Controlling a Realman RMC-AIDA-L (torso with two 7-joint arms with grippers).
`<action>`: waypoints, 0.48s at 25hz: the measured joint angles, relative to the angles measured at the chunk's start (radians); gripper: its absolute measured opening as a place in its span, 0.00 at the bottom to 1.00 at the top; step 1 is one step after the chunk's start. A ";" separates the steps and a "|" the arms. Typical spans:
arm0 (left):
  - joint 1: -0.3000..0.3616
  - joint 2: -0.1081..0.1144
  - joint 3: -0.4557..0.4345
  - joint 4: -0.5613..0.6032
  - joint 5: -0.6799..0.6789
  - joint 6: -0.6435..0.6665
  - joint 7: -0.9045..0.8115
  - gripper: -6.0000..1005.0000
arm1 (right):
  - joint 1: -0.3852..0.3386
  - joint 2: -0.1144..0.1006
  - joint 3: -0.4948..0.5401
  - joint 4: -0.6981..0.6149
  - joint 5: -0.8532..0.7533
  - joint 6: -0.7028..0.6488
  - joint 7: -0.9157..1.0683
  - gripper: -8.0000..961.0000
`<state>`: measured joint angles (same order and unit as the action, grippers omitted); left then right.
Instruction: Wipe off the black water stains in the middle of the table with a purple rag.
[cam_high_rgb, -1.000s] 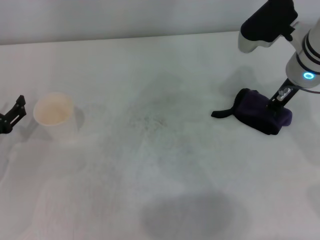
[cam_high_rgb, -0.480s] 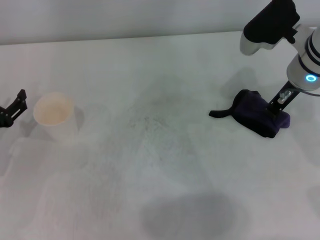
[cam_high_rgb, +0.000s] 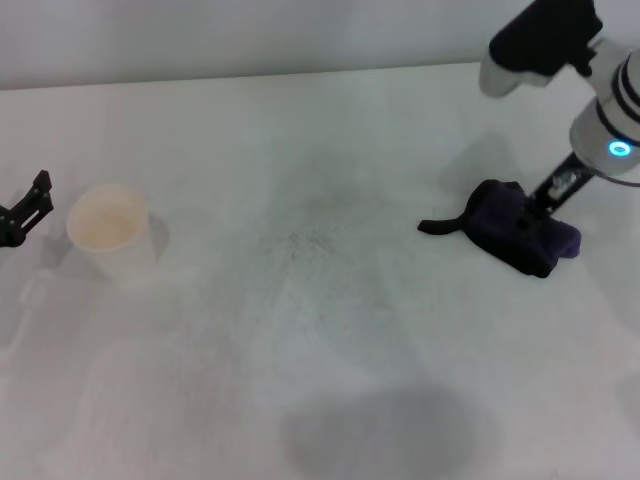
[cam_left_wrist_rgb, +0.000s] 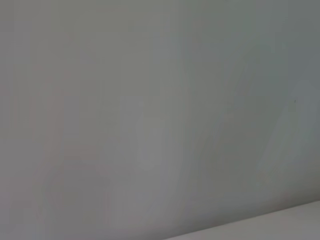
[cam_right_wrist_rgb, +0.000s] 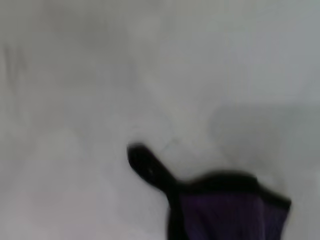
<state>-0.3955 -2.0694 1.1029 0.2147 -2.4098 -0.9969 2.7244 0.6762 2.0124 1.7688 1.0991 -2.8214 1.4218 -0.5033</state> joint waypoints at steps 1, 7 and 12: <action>0.000 0.001 0.000 0.000 0.000 0.000 0.000 0.87 | -0.011 -0.002 0.015 0.024 0.027 -0.005 -0.006 0.33; 0.000 0.011 0.000 0.006 0.000 0.000 0.000 0.87 | -0.095 -0.002 0.219 0.131 0.174 -0.086 -0.111 0.51; 0.004 0.014 0.000 0.022 0.000 0.004 0.014 0.87 | -0.195 -0.005 0.335 0.113 0.365 -0.292 -0.265 0.56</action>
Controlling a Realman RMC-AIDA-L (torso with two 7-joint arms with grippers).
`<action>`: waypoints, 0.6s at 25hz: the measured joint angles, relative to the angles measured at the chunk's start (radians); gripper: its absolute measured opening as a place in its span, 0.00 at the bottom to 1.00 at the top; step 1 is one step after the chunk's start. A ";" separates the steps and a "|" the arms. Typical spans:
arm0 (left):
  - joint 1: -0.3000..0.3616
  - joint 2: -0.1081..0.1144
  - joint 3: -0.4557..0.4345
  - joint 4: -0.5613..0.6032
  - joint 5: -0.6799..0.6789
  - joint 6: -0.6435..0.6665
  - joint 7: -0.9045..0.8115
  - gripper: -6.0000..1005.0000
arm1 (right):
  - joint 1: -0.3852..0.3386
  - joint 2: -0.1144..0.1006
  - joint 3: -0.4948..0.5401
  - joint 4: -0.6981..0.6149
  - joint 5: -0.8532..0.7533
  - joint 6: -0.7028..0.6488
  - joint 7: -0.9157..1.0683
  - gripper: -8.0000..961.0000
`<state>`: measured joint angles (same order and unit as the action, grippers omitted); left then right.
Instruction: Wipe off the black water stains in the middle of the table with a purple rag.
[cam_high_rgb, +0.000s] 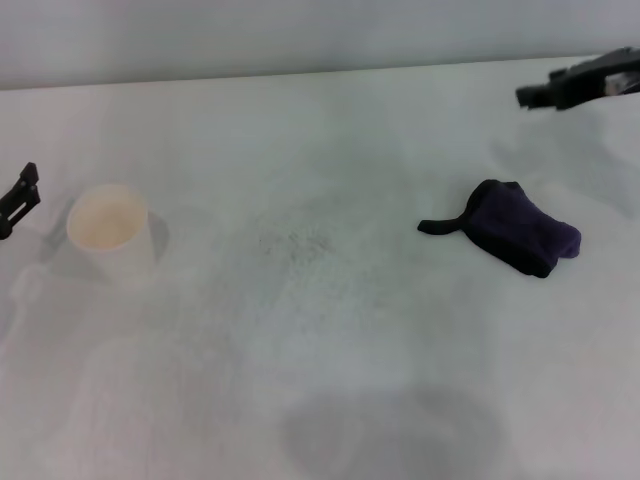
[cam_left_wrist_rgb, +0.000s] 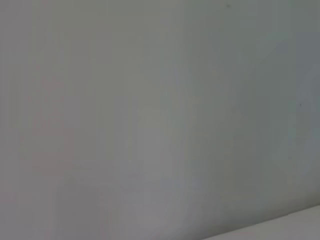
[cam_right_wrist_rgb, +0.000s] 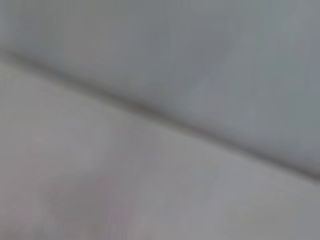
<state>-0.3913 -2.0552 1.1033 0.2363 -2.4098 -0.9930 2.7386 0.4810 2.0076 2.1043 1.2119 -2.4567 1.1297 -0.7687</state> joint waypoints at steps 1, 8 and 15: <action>0.000 0.000 0.000 0.002 0.000 0.007 0.006 0.87 | -0.023 0.000 0.019 -0.015 0.070 -0.042 -0.056 0.56; 0.009 0.002 0.000 0.006 0.000 0.026 0.021 0.87 | -0.100 -0.004 0.164 -0.314 0.688 -0.156 -0.602 0.56; 0.001 0.003 -0.002 0.014 -0.005 0.029 0.026 0.87 | -0.130 -0.005 0.294 -0.663 1.137 -0.063 -1.160 0.56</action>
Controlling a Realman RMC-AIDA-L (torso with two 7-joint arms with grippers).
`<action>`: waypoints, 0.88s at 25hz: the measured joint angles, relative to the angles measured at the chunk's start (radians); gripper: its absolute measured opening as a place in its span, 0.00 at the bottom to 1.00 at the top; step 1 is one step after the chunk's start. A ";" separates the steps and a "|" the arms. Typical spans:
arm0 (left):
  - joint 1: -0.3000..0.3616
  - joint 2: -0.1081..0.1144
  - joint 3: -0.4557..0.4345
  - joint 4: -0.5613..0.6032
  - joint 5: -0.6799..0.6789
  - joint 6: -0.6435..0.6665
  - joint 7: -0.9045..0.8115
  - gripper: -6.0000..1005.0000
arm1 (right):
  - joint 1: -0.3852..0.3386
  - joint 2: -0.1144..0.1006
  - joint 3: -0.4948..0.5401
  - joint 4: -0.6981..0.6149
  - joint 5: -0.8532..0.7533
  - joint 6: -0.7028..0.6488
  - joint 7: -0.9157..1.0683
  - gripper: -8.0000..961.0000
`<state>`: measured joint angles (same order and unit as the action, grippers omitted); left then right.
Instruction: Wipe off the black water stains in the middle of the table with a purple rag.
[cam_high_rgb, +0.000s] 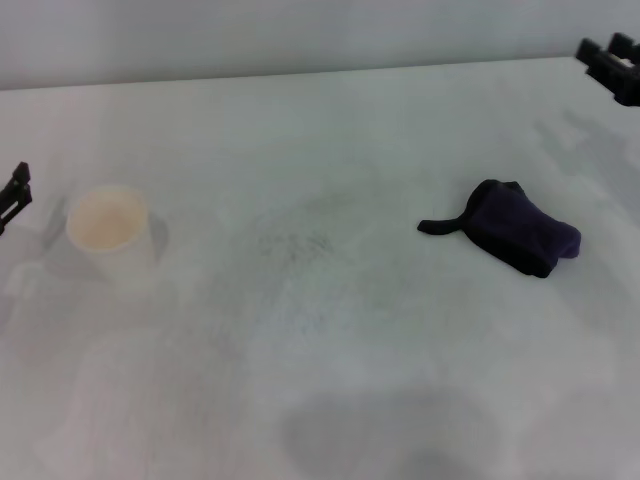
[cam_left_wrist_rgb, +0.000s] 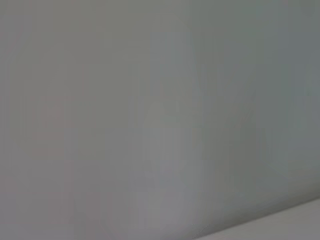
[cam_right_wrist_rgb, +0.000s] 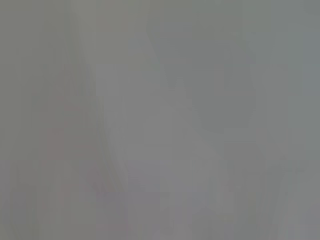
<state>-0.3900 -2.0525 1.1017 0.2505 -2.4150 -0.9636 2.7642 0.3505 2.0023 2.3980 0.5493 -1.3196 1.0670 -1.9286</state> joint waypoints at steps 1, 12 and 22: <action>0.000 0.000 -0.003 0.003 -0.003 0.000 0.000 0.87 | -0.004 0.001 0.013 -0.047 0.055 0.023 -0.078 0.56; 0.024 -0.023 -0.216 0.006 -0.023 -0.081 -0.011 0.87 | -0.026 0.007 0.041 -0.321 0.525 0.177 -0.593 0.56; 0.062 -0.023 -0.297 -0.013 -0.222 -0.155 -0.003 0.87 | -0.028 0.004 0.044 -0.319 0.659 0.161 -0.652 0.56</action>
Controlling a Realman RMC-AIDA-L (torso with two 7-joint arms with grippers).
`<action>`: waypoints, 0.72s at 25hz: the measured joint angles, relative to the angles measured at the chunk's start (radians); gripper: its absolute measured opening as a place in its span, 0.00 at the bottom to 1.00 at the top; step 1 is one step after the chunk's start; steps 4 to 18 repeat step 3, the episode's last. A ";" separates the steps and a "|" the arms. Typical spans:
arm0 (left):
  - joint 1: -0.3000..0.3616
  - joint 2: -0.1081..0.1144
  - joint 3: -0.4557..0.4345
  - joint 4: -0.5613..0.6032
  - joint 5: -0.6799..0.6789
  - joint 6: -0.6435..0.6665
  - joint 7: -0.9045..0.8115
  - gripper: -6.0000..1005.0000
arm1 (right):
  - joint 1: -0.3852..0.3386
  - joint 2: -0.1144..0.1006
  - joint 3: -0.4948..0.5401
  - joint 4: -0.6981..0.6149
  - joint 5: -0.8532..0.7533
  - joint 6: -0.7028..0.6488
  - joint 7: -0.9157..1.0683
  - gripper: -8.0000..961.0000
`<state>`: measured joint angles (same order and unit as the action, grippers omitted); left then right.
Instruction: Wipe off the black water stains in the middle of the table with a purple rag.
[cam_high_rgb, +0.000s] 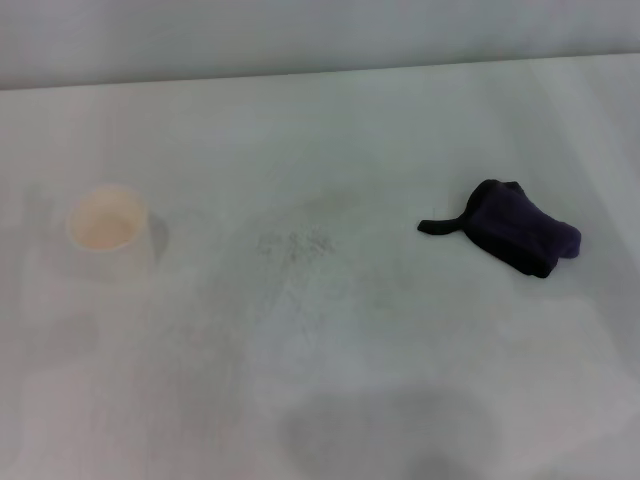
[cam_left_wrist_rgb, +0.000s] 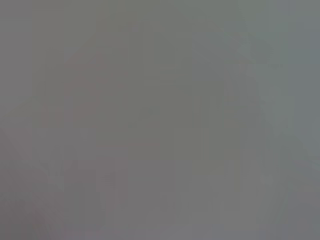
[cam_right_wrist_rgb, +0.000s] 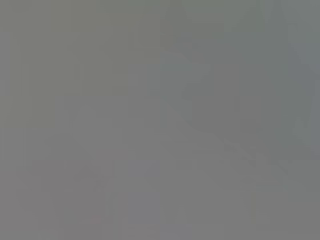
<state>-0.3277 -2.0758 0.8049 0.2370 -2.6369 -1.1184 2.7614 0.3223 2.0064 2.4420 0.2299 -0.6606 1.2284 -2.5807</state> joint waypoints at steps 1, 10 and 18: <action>-0.001 -0.001 -0.001 -0.003 -0.009 -0.002 0.000 0.87 | 0.000 0.000 0.000 0.000 0.008 -0.001 -0.001 0.56; -0.005 -0.003 -0.001 -0.014 -0.032 -0.011 0.000 0.87 | 0.001 0.000 0.004 0.001 0.020 -0.001 -0.003 0.56; -0.005 -0.003 -0.001 -0.014 -0.032 -0.011 0.000 0.87 | 0.001 0.000 0.004 0.001 0.020 -0.001 -0.003 0.56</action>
